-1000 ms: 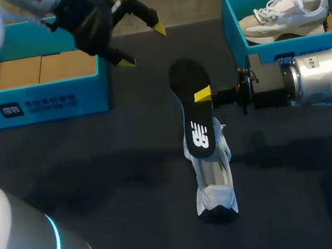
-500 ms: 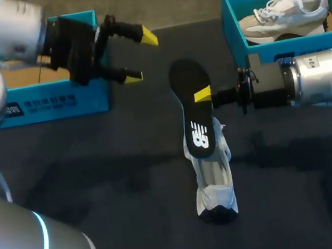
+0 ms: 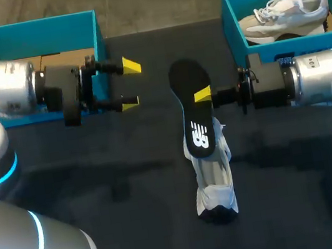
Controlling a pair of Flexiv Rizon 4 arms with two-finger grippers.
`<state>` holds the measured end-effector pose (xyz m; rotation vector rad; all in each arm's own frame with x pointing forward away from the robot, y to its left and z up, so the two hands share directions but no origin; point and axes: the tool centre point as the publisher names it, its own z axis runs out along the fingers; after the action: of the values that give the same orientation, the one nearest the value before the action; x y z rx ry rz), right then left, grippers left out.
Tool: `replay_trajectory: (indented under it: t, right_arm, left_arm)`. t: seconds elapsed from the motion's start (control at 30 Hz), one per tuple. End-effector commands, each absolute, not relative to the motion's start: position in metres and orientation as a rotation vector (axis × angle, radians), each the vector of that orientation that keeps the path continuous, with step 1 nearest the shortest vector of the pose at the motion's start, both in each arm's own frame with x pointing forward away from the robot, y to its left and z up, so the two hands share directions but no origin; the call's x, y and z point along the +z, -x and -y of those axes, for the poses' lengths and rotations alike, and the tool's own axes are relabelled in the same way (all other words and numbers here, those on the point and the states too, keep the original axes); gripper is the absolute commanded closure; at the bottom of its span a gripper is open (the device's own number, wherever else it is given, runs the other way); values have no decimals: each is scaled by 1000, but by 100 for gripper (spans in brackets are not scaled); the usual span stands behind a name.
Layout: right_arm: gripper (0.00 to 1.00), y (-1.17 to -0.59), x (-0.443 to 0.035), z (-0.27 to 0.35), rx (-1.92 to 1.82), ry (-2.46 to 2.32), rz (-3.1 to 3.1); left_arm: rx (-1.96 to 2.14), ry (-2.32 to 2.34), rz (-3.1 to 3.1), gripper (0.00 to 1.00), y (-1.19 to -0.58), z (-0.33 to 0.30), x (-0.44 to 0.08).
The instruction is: Take the shoe out of the shoebox, open the shoe tongue, remove and reinsert the insole, then place the shoe into the shoebox
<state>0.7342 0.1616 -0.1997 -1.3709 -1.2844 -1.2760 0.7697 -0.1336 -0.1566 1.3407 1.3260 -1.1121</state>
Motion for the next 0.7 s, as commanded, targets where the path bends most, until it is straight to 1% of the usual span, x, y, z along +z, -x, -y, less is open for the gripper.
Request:
replay_trajectory:
  t: [0.03, 0.2, 0.27, 0.7]
  right_arm:
    - [100, -734, -199, -163, -1272, 1375, 1288]
    - [100, -734, -199, -163, -1272, 1375, 1288]
    - [100, -734, -199, -163, -1272, 1375, 1288]
    - [100, -734, -199, -163, -1272, 1375, 1288]
  left_arm:
    - [-1212, -1143, -1153, 0, -764, 144, -167]
    - [-1236, -1091, -1164, 0, -765, 156, -175]
    - [-1183, -1132, -1214, 0, -765, 161, -175]
    - [-1182, -1121, -1261, 0, -765, 164, -181]
